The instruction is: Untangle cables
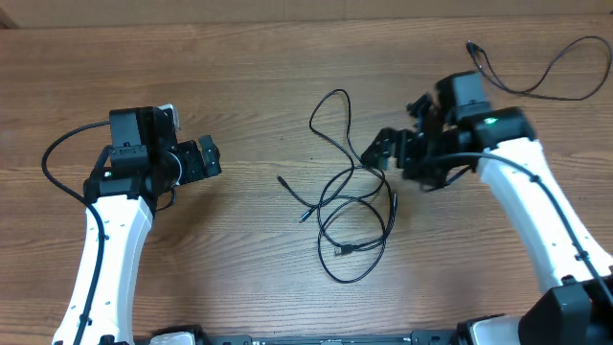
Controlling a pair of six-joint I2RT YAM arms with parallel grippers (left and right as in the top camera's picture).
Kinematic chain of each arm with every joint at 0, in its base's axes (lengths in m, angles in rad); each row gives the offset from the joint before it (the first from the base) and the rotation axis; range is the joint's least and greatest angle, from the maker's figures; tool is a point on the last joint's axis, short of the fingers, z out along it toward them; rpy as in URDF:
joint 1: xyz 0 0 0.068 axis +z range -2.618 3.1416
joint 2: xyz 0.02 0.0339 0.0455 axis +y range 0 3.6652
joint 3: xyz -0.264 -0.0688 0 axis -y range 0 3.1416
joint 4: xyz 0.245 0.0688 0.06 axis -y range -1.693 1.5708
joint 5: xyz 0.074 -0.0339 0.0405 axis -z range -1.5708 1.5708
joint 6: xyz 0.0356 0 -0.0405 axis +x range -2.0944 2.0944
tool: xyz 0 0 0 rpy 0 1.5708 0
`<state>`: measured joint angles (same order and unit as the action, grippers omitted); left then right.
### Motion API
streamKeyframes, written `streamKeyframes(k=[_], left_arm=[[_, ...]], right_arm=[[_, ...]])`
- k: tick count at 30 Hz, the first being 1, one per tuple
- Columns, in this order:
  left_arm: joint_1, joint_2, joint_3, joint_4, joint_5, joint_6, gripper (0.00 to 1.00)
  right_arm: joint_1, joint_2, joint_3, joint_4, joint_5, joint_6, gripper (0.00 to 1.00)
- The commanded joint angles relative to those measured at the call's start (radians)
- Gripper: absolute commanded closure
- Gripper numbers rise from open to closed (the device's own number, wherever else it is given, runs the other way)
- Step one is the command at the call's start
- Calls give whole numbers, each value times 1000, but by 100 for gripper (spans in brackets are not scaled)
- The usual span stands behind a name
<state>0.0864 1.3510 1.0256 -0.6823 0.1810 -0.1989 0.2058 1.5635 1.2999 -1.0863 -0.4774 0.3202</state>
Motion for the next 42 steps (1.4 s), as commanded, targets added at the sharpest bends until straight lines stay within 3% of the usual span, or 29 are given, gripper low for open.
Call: streamKeyframes(k=[1,9,14,23,32,42], left_arm=[[-2,-9,4,2,-8,19,0],[-2,-9,4,2,-8,19,1],[-2,-9,4,2,-8,19,0],[-2,-9,4,2,-8,19,0],[-2,-9,4,2,-8,19,0],[-2,-9,4,2,-8,19,0]], right_arm=[[102,-14,-44,6,204,251,0],[252,-14,-108,23,306,490,0],[298,-14,-194,150,321,573,0],[304,-14,-343,414,336,578,0],[304,2,-414,526,398,611,0],[304,2,-482,630,398,619,39]])
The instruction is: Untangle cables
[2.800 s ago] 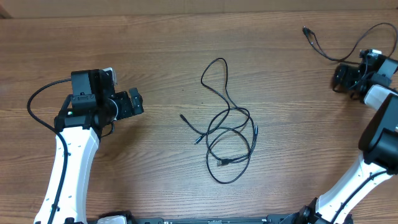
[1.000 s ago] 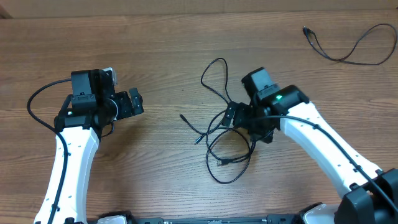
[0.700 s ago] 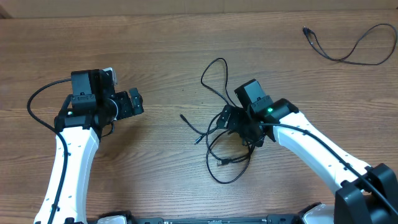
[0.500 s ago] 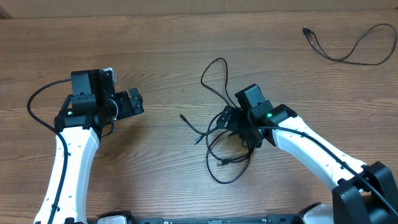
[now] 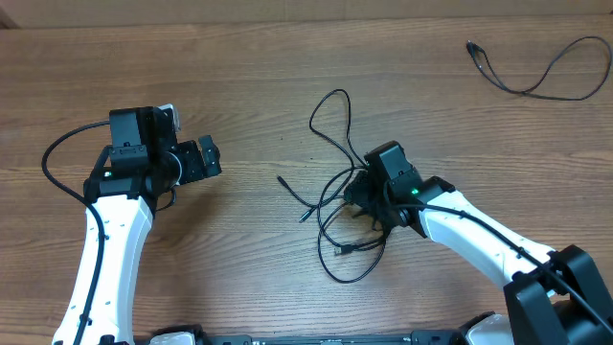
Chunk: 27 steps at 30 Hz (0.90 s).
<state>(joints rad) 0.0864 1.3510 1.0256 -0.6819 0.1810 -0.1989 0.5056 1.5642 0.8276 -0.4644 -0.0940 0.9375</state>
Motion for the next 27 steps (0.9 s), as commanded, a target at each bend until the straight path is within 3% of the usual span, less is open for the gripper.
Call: streamKeyframes(k=[1,6,8,9,11,21,27], left_arm=[[-2,-9,4,2,-8,19,0],[-2,-9,4,2,-8,19,1],[-2,-9,4,2,-8,19,0],[-2,-9,4,2,-8,19,0],[-2,-9,4,2,-8,19,0],[-2,-9,4,2,-8,19,0],[-2,-9,4,2,-8,19,1]], right_arm=[[4,2,-10,11,15,2,45],[4,2,-10,14,15,2,58],[4,2,-10,15,16,2,72],[4,2,-10,14,21,2,86],[4,2,-10,14,24,2,96],[4,-9,5,-5,-24,4,96],[5,-104,108,-148,-42,-41,96]])
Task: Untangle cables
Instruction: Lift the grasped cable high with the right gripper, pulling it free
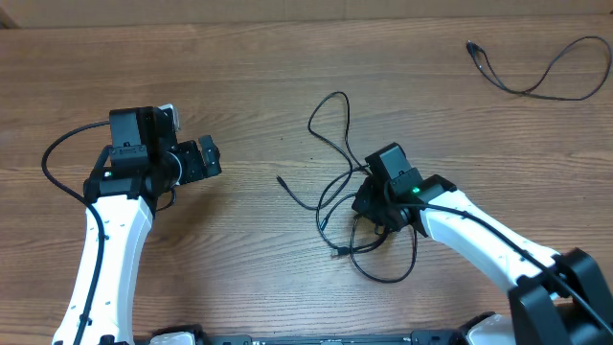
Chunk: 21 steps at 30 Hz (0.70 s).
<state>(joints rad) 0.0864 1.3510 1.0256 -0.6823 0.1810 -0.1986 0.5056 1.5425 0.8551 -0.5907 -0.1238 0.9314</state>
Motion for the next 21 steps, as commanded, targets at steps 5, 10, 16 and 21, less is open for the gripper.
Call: streamKeyframes(k=[5,10,16,21], left_arm=[[-2,-9,4,2,-8,19,0],[-2,-9,4,2,-8,19,0],[-2,-9,4,2,-8,19,1],[-2,-9,4,2,-8,19,1]], right_arm=[[5,-186,142,-95,-15,-91,96],[5,-243,142,-101,-16,-95,96],[5,-303,172,-92,-74,-97,96],[5,-350,257,-92,-87,-157,96]])
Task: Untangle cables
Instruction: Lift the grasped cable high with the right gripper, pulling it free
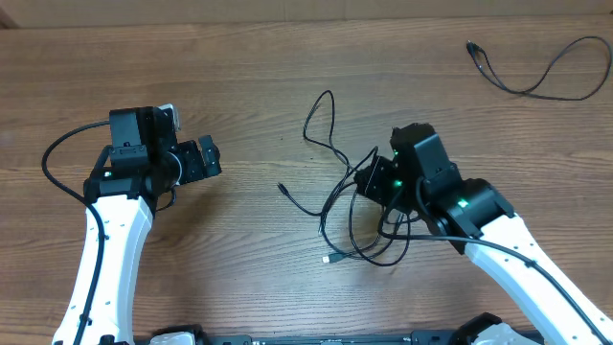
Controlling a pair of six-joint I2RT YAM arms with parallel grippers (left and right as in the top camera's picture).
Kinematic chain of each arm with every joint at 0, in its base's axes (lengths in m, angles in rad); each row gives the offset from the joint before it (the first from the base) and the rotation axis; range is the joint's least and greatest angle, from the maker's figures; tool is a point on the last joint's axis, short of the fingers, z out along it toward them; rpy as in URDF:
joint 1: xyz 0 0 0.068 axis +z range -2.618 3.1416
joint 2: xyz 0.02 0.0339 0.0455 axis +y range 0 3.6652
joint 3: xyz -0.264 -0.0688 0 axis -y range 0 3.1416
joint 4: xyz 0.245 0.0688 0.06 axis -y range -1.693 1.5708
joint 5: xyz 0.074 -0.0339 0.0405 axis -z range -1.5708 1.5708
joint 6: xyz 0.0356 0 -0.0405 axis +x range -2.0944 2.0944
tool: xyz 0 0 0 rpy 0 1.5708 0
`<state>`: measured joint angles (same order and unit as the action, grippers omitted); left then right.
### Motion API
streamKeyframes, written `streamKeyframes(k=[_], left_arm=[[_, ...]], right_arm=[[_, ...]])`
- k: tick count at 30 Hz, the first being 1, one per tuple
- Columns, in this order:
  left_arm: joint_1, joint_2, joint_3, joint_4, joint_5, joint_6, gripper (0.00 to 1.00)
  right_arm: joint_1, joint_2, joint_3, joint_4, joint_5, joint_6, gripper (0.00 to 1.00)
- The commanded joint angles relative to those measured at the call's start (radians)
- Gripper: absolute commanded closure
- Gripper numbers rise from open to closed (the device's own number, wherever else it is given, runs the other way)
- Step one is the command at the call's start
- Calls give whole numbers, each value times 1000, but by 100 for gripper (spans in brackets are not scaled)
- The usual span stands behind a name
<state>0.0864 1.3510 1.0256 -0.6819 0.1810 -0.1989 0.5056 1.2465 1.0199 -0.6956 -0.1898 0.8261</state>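
Note:
A tangle of thin black cables (337, 213) lies mid-table. One tall loop (319, 117) reaches toward the far side, and plug ends lie at the left (283, 189) and at the front (329, 259). My right gripper (370, 180) sits at the tangle's right side, its jaws closed on a strand, with loops bunched under its wrist. My left gripper (203, 159) hovers open well left of the tangle and holds nothing.
A separate black cable (536, 84) lies untangled at the far right corner of the wooden table (249, 67). The left arm's own black lead (53, 163) arcs out at the left side.
My right gripper has moved slightly right and toward the far side, still on the strand. The lower loops have drawn in under its wrist, and the front plug end has slid a little to the left.
At first my right gripper hung open to the right of the tangle. Then it was down on the tangle's middle. Later the lower loop had shifted right with it, and now the cables are pulled tighter toward the right. The left arm stayed still throughout.

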Motion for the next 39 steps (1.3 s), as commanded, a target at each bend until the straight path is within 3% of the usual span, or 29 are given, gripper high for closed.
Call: streamKeyframes(k=[1,8,19,30,39], left_arm=[[-2,-9,4,2,-8,19,0],[-2,-9,4,2,-8,19,1],[-2,-9,4,2,-8,19,1],[-2,-9,4,2,-8,19,0],[-2,-9,4,2,-8,19,0]], right_arm=[[5,-61,117,13,-21,-60,96],[5,-71,329,13,2,-129,96],[5,-71,434,87,13,-128,96],[5,-71,435,410,1,-116,96],[5,-71,435,710,2,-15,96]])
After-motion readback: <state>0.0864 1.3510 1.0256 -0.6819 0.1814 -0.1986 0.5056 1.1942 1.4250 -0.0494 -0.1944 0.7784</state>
